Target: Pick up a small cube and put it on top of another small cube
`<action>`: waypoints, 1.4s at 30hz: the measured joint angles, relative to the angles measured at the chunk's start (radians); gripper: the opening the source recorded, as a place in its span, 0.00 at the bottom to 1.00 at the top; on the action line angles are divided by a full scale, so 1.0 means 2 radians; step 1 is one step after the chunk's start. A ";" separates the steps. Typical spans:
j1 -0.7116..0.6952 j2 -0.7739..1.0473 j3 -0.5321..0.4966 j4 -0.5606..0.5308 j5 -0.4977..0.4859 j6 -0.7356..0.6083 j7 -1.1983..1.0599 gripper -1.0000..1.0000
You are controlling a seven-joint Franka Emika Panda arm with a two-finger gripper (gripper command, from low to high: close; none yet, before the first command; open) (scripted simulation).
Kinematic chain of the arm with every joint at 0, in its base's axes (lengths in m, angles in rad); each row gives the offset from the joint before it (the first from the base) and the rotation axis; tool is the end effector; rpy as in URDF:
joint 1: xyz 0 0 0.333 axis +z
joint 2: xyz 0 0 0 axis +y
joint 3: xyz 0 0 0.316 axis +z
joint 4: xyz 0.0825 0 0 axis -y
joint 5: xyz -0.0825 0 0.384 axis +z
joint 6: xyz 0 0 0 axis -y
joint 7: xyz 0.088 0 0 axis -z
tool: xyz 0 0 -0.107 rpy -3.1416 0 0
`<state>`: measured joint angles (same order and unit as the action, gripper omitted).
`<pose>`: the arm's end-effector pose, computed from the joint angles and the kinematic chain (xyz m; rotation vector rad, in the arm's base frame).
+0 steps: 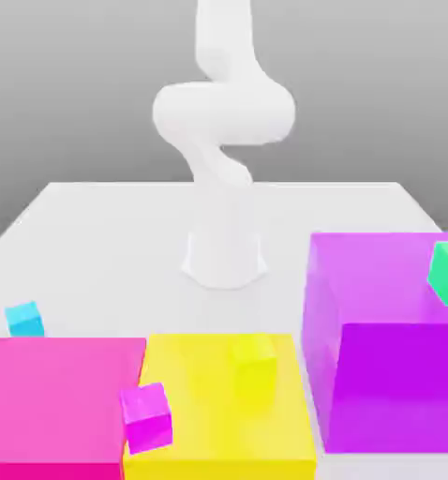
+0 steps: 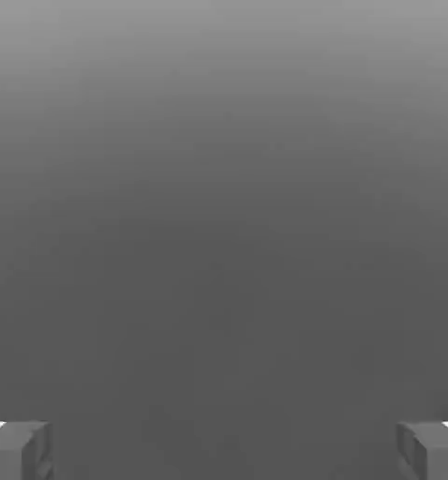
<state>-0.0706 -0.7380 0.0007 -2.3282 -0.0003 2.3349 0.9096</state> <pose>0.3703 -0.0258 0.6783 -2.3643 1.2602 -0.9560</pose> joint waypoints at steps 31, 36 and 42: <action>-0.375 0.383 -0.069 -0.175 0.005 0.217 0.673 0.50; -0.394 0.459 -0.066 -0.182 0.044 0.269 0.705 0.50; -0.419 0.526 -0.037 -0.170 0.070 0.324 0.687 0.00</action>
<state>-0.9083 0.3149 -0.0723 -2.6691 0.1391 2.9824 2.2838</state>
